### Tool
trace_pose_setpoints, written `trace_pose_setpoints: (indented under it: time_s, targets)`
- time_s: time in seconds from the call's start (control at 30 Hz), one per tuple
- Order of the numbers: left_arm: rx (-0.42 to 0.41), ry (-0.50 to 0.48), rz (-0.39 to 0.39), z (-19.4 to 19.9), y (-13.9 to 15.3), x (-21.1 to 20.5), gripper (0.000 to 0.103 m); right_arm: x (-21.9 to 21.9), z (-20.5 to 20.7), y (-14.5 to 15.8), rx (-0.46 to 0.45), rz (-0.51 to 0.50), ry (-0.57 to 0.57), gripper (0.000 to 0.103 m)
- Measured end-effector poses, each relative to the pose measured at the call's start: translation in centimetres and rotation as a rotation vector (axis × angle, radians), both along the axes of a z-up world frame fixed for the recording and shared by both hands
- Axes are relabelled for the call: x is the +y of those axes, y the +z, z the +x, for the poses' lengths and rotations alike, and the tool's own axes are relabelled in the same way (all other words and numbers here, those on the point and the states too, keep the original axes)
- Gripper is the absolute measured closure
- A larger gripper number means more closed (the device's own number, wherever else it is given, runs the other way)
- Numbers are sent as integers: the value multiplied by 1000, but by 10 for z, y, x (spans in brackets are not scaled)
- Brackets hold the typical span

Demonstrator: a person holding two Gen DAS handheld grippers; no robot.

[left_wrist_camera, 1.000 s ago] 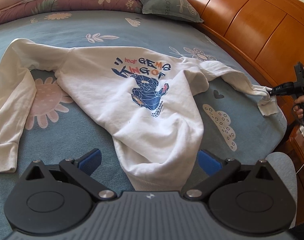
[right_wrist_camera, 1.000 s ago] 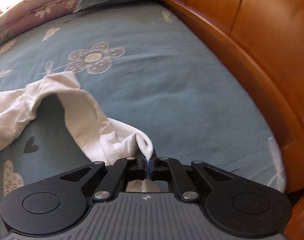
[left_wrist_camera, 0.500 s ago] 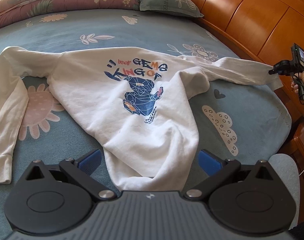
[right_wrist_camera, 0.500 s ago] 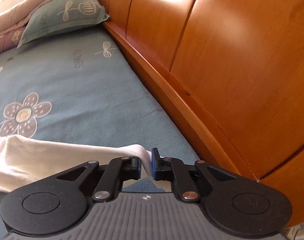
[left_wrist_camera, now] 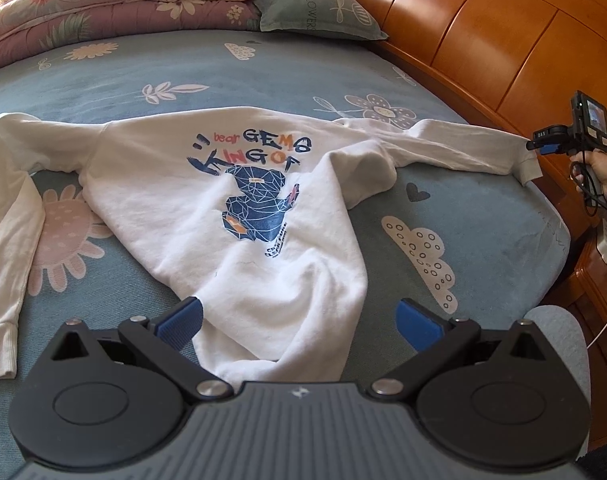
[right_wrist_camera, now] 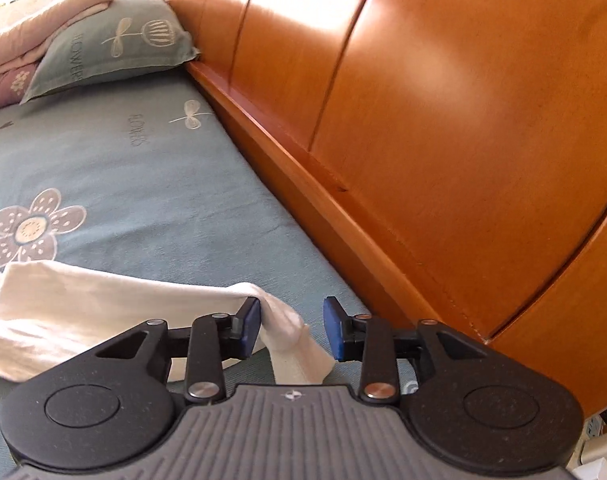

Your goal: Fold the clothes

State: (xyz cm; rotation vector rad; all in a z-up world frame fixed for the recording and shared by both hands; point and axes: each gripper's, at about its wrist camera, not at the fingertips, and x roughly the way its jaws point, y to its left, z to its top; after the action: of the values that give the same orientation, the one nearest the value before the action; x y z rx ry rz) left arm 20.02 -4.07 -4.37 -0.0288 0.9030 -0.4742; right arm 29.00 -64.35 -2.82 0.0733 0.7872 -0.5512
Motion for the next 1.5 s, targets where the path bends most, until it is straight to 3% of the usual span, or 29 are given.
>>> trace_pose_setpoints:
  time_s: [0.1, 0.27, 0.37, 0.47, 0.57, 0.7, 0.8, 0.9, 1.03, 1.23, 1.37, 1.5]
  targets:
    - [0, 8, -4, 0, 1, 2, 1, -20, -4, 12, -108, 159, -38, 61]
    - [-1, 22, -10, 0, 2, 6, 1, -13, -2, 12, -98, 97, -35, 55]
    - [-1, 30, -14, 0, 2, 8, 1, -6, -14, 10, -140, 221, 30, 55]
    - [6, 34, -14, 2, 0, 8, 1, 10, -32, 2, -166, 385, 166, 51]
    - [27, 33, -10, 10, -8, 4, 1, 21, -35, -23, -105, 464, 209, 48]
    - [36, 27, -24, 13, -12, -2, 1, 10, -26, -63, 4, 524, 115, 49]
    - [36, 19, -35, 13, -13, -4, 1, 2, -13, -55, -30, 453, 91, 49]
    - [31, 20, -40, 14, -13, -3, 1, -10, 8, -34, -90, 265, 26, 49]
    - [21, 25, -51, 14, -11, -1, 1, -12, 10, -15, -178, 236, -28, 49]
    - [9, 32, -71, 8, -9, 7, 1, 36, -20, -21, -125, 366, 138, 44]
    - [-14, 39, -90, -4, -3, 16, 1, 91, -47, -16, -103, 489, 255, 44]
    - [-45, 54, -109, -18, 8, 32, 1, 155, -75, -1, -111, 545, 364, 43]
